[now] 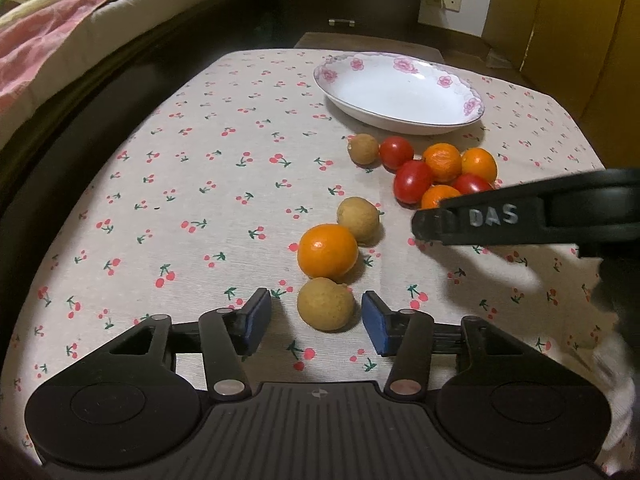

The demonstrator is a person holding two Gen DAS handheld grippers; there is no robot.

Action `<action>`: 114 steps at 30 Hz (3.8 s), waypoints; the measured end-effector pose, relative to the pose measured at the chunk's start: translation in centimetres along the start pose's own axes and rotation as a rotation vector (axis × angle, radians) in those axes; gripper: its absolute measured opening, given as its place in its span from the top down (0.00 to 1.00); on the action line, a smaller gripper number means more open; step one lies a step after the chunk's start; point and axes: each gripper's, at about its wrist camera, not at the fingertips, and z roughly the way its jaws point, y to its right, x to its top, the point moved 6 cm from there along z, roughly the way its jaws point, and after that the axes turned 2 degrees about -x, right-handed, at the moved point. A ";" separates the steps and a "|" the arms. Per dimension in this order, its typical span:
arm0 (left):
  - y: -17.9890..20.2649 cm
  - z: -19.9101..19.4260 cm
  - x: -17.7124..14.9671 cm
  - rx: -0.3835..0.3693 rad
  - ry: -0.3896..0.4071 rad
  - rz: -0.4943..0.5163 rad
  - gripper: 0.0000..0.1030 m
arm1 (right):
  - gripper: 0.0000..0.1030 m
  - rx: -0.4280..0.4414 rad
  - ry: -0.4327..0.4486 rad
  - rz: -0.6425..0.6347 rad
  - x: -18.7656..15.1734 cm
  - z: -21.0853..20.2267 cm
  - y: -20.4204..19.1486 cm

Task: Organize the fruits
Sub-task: 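Grasp the brown round fruit with the left tool while the right tool grasps an orange, then carry the brown fruit and orange in both tools over the white bowl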

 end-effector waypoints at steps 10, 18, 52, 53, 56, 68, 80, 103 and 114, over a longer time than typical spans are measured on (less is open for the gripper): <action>0.1 0.0 -0.2 -0.004 0.003 0.006 0.41 | 0.60 -0.001 0.023 0.005 0.8 0.6 0.3; 0.1 -0.4 -0.5 -0.024 0.009 0.013 0.44 | 0.68 -0.016 0.003 -0.065 0.3 0.2 -0.5; 0.1 -1.8 -0.6 -0.031 0.030 0.013 0.63 | 0.68 0.037 -0.024 -0.044 -2.8 -6.6 0.5; 0.2 -2.2 -0.5 -0.025 0.037 0.022 0.63 | 0.68 0.039 -0.026 -0.047 -2.9 -6.8 0.4; 0.4 -3.2 -0.2 -0.013 0.048 0.032 0.63 | 0.68 0.035 -0.020 -0.060 -3.0 -7.5 0.0; 1.9 -3.6 2.2 -0.070 0.047 0.011 0.63 | 0.68 0.048 -0.004 -0.034 -2.2 -7.9 0.6; 2.9 -2.6 7.1 -0.101 0.087 0.019 0.63 | 0.68 0.057 0.045 -0.002 1.8 -7.5 1.7; 3.5 4.0 15.0 -0.088 0.089 0.023 0.64 | 0.68 0.033 0.074 -0.003 10.4 -1.9 5.0; 3.4 7.6 15.7 -0.084 0.038 0.005 0.64 | 0.68 0.044 0.036 -0.005 11.6 2.0 6.3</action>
